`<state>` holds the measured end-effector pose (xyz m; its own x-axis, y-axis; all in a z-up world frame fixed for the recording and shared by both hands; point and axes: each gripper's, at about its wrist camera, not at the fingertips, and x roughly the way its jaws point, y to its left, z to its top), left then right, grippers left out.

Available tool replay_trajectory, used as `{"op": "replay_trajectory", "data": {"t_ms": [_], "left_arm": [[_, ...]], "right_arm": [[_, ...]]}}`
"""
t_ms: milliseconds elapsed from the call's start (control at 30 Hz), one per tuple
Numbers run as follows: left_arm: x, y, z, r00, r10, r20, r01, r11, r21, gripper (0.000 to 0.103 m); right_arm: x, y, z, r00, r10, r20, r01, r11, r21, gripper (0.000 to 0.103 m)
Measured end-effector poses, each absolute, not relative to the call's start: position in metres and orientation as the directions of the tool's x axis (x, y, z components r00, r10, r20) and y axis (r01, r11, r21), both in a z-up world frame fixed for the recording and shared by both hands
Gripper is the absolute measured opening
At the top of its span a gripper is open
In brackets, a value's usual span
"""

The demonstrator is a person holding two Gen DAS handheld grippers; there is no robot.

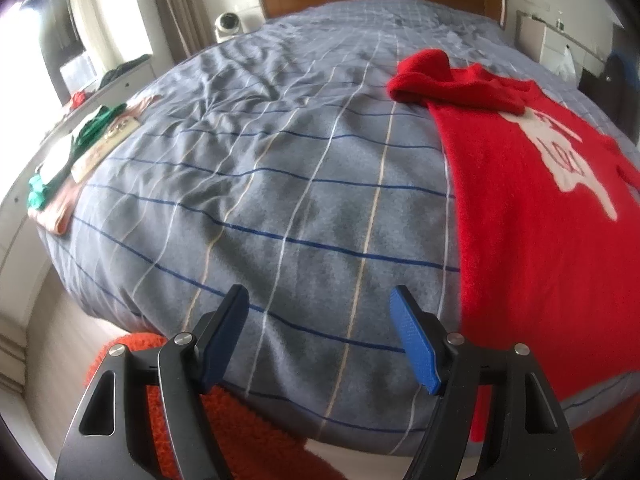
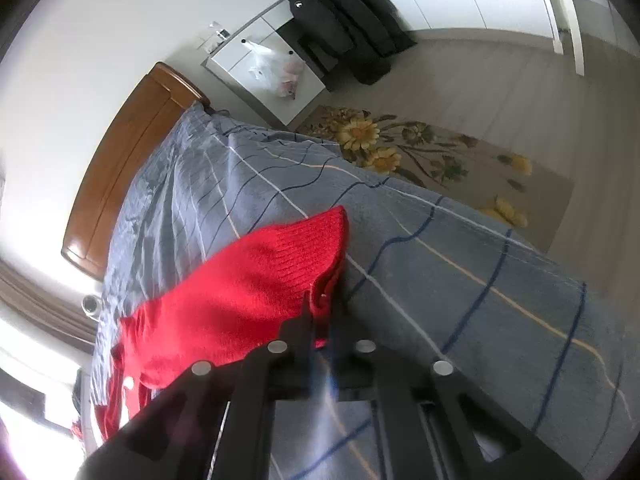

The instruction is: Fold small clothes

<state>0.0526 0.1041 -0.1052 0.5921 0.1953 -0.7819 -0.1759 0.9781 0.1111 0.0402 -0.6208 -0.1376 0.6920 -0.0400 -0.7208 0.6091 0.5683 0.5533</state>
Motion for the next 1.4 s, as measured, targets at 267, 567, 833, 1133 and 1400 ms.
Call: {"op": "replay_trajectory", "data": {"t_ms": [267,567,833,1133,1400], "left_arm": [[0.052,0.106,-0.105,0.59,0.199,-0.782,-0.176,0.978,0.116,0.079],[0.05,0.096,-0.104,0.595,0.215,-0.775,-0.149,0.976,0.157,0.08],[0.074,0.063,-0.06,0.633,0.119,-0.765,0.029,0.984,0.177,0.08],[0.23,0.002,0.016,0.587,-0.144,-0.796,0.326,0.943,0.07,0.092],[0.348,-0.052,-0.029,0.467,-0.069,-0.882,0.378,0.917,0.129,0.085]], "right_arm": [[-0.003,-0.63,-0.132,0.668,-0.136,-0.732,0.68,0.512,0.525,0.012],[-0.039,-0.605,-0.093,0.646,-0.251,-0.721,0.696,0.58,0.423,0.039],[-0.022,-0.495,-0.067,0.774,-0.067,-0.63,0.438,0.775,0.455,0.056],[0.015,-0.386,-0.116,0.719,0.19,-0.668,0.185,0.875,0.448,0.057],[0.014,-0.349,-0.128,0.687,0.209,-0.696,0.08,0.93,0.359,0.057]]}}
